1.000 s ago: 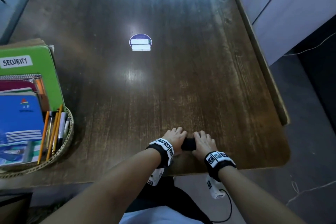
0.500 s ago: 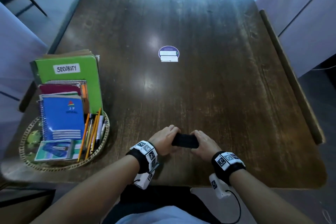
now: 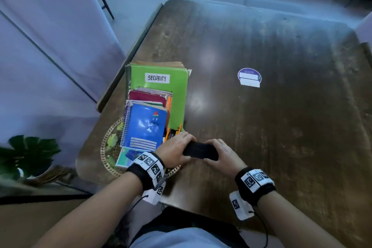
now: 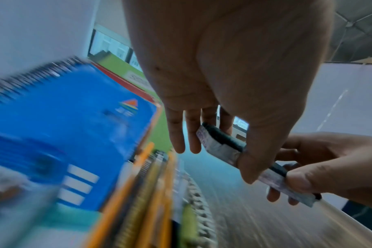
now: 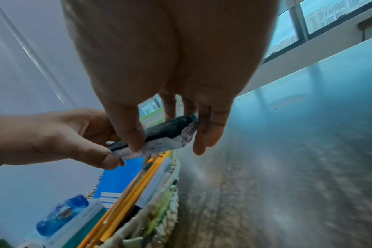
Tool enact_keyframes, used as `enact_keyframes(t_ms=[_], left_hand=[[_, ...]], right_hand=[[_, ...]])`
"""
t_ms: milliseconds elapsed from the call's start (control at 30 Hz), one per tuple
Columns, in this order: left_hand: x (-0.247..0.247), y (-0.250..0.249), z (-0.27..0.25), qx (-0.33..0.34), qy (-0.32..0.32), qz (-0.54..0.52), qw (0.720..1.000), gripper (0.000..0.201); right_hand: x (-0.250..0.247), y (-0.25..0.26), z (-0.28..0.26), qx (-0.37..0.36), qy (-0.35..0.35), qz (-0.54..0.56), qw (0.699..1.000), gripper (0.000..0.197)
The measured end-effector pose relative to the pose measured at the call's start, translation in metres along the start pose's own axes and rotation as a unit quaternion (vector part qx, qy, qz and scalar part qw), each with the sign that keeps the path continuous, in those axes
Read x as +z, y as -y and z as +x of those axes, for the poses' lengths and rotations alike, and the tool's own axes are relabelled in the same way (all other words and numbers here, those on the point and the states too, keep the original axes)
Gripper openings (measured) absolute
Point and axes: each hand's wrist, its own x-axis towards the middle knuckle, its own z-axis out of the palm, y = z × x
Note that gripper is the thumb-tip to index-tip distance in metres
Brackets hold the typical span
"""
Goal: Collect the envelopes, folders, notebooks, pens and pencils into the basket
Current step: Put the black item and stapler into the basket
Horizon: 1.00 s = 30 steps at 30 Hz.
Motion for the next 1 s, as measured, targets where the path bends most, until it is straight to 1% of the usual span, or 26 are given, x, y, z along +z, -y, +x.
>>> enact_keyframes(t_ms=[100,200,267,367,433,600,767,867,1000], left_hand=[[-0.022,0.032,-0.017,-0.026,0.005,0.006,1.0,0.053],[-0.041,0.06,-0.033,-0.067,0.03,-0.004,0.997,0.059],[-0.054,0.076,-0.04,-0.097,0.041,-0.023,0.994,0.051],[-0.069,0.099,-0.048,-0.14,0.048,-0.04,0.988,0.03],[-0.075,0.114,-0.053,-0.16,0.051,-0.04,0.985,0.026],[-0.076,0.142,-0.061,-0.184,0.054,-0.046,0.98,0.024],[-0.072,0.155,-0.06,-0.198,0.047,-0.08,0.976,0.024],[-0.073,0.158,-0.058,-0.203,0.049,-0.103,0.972,0.027],[-0.076,0.162,-0.056,-0.206,0.04,-0.127,0.969,0.03]], right_hand=[[0.021,0.032,0.028,-0.024,-0.033,-0.034,0.999,0.05],[0.041,0.062,0.053,-0.045,-0.046,-0.122,0.99,0.055],[0.052,0.079,0.067,-0.051,-0.046,-0.159,0.985,0.054],[0.07,0.103,0.085,-0.056,-0.035,-0.184,0.981,0.051],[0.08,0.114,0.097,-0.054,-0.02,-0.194,0.979,0.047],[0.097,0.131,0.115,-0.051,0.003,-0.212,0.976,0.031],[0.101,0.136,0.123,-0.047,0.028,-0.221,0.974,0.028],[0.099,0.139,0.126,-0.041,0.022,-0.225,0.973,0.025],[0.098,0.143,0.127,-0.032,0.016,-0.215,0.976,0.025]])
